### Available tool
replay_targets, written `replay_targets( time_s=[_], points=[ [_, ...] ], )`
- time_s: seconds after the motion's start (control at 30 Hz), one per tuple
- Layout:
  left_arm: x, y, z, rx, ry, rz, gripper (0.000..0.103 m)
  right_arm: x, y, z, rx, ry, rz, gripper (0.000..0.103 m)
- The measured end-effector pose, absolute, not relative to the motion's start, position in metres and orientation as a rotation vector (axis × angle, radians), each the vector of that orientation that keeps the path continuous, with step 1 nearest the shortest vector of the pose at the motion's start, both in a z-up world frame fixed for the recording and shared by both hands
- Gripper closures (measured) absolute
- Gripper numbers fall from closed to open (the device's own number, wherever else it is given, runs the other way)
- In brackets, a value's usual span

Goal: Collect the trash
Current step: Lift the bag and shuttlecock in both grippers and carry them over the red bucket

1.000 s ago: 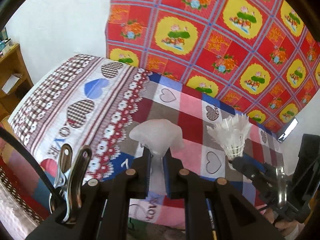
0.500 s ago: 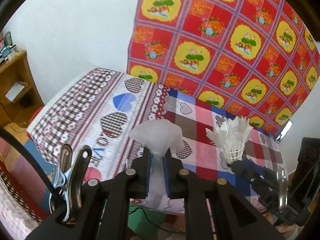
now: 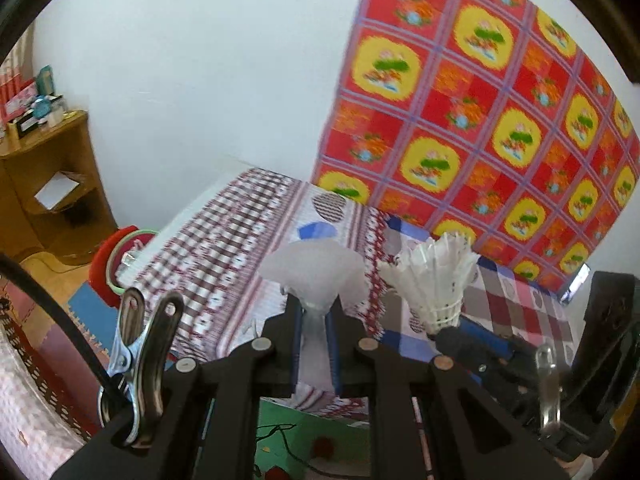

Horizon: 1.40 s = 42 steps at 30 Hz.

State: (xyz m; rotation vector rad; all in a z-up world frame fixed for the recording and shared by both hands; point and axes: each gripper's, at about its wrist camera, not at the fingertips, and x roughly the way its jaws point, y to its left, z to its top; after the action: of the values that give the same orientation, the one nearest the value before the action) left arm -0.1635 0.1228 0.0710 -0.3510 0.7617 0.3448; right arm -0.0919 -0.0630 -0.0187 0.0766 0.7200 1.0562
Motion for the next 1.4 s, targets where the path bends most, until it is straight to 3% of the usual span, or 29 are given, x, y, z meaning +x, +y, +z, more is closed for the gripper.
replay_targets(
  time_s=[0.97, 1.4],
  points=[
    [-0.185, 0.390, 0.044, -0.522, 0.735, 0.726, 0.091, -0.053, 0.256, -0.021, -0.118, 0.789, 1.457, 0.074],
    [-0.174, 0.510, -0.022, -0.584, 0.798, 0.668, 0.091, -0.032, 0.382, -0.066, -0.107, 0.916, 1.317, 0.074]
  ],
)
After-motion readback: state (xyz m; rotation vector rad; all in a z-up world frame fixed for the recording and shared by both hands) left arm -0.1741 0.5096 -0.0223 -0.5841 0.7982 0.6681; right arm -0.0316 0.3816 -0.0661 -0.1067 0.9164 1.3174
